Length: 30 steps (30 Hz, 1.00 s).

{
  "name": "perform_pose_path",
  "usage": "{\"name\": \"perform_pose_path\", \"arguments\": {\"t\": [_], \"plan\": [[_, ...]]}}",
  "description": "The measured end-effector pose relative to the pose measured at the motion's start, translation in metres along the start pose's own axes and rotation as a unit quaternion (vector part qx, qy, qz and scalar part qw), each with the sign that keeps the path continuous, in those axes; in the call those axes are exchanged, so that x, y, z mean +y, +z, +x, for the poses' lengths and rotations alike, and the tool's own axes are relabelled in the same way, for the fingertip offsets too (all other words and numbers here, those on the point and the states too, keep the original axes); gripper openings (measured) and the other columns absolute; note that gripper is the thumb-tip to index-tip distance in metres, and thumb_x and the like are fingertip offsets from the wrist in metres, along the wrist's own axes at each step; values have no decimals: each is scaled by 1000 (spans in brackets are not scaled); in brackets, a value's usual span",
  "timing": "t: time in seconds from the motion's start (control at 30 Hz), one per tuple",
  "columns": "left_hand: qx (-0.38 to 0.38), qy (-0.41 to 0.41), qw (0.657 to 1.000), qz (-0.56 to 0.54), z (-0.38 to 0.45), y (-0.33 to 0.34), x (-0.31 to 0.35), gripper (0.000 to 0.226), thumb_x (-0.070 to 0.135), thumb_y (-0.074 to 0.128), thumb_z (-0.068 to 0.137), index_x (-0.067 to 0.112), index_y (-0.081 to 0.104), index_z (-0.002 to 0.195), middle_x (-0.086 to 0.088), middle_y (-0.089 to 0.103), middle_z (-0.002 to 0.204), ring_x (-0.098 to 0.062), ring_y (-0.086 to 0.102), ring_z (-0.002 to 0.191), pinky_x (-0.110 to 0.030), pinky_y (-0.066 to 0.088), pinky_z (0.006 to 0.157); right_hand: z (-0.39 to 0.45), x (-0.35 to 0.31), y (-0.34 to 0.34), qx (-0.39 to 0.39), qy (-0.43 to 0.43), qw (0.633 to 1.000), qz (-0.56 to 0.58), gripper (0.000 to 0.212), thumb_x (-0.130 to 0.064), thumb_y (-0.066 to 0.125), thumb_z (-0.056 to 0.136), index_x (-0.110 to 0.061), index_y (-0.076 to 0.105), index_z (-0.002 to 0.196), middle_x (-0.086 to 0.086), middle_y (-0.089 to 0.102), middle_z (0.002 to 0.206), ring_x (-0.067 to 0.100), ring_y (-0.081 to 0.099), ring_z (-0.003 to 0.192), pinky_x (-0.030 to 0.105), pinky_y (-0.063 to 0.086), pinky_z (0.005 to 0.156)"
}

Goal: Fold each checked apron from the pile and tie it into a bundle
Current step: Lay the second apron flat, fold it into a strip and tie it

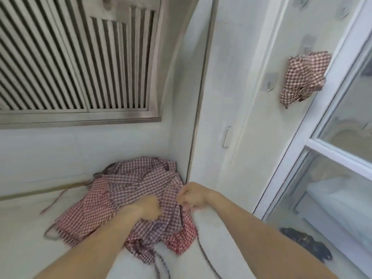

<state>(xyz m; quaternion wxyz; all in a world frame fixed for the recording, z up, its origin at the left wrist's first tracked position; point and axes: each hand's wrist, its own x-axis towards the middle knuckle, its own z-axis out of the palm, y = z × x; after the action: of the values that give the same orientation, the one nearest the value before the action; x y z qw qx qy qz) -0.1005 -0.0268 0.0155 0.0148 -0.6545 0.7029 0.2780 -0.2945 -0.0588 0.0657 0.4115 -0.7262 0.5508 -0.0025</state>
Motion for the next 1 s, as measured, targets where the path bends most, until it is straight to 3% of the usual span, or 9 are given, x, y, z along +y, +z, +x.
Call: {"name": "perform_pose_path", "arguments": {"t": [0.07,0.13,0.23,0.37,0.5,0.63,0.7,0.83,1.0], "plan": [[7,-52,998,19,-15,25,-48,23,43,55,92,21,56,83,-3,56,98,-20,56,100,-29,47,83,26,-2,51,-35,-8,999,-17,17,-22,62,92,-11,67,81,0,58,73,16,59,68,33,53,74],[13,-104,994,20,-30,57,-95,47,49,61,87,26,53,127,-9,38,144,-32,32,138,-43,30,115,46,-3,104,-32,-17,999,-10,20,-27,66,90,-16,68,107,0,61,101,18,58,94,31,47,96],[-24,-134,991,1,-51,95,-135,89,51,62,87,39,8,157,-7,-10,165,-36,-9,151,-56,-1,120,66,8,165,-7,19,999,-34,73,-36,68,87,-31,33,151,7,14,160,36,20,146,45,24,121],[-54,-154,986,-24,-71,139,-177,96,43,62,92,35,-8,157,-7,-19,164,-32,-16,151,-54,-2,122,70,30,233,-34,68,988,-135,86,-33,62,93,-29,7,159,-1,-16,165,35,-8,152,51,12,123],[-11,-161,984,-75,-76,160,-187,80,36,60,93,26,14,157,-10,8,164,-31,6,151,-48,12,123,64,47,265,26,66,983,-171,84,-29,58,94,-26,6,159,-1,9,166,27,7,153,45,13,124],[224,-144,939,-217,-70,162,-170,30,18,66,88,10,58,115,-8,55,113,-26,54,108,-38,49,93,57,43,270,115,17,984,-132,47,-18,61,92,-17,56,138,1,58,135,25,49,129,35,38,112],[206,-128,908,-343,-69,157,-150,18,18,67,91,11,57,105,-5,60,99,-23,59,95,-23,47,77,50,42,270,140,-15,986,-83,28,-7,60,88,-12,74,112,2,72,113,20,65,107,33,52,97],[113,-123,863,-476,-57,146,-113,42,35,68,92,14,47,123,2,58,104,-8,57,93,-14,41,72,33,35,266,146,-83,986,-21,19,-11,62,82,-14,77,93,-5,74,92,8,66,81,22,52,74],[102,-104,862,-486,-33,135,-87,84,38,77,84,14,30,149,-3,51,131,-20,54,119,-36,46,103,21,39,225,229,-31,972,46,24,0,65,83,-13,69,102,-5,59,99,8,45,101,10,36,84]]}}
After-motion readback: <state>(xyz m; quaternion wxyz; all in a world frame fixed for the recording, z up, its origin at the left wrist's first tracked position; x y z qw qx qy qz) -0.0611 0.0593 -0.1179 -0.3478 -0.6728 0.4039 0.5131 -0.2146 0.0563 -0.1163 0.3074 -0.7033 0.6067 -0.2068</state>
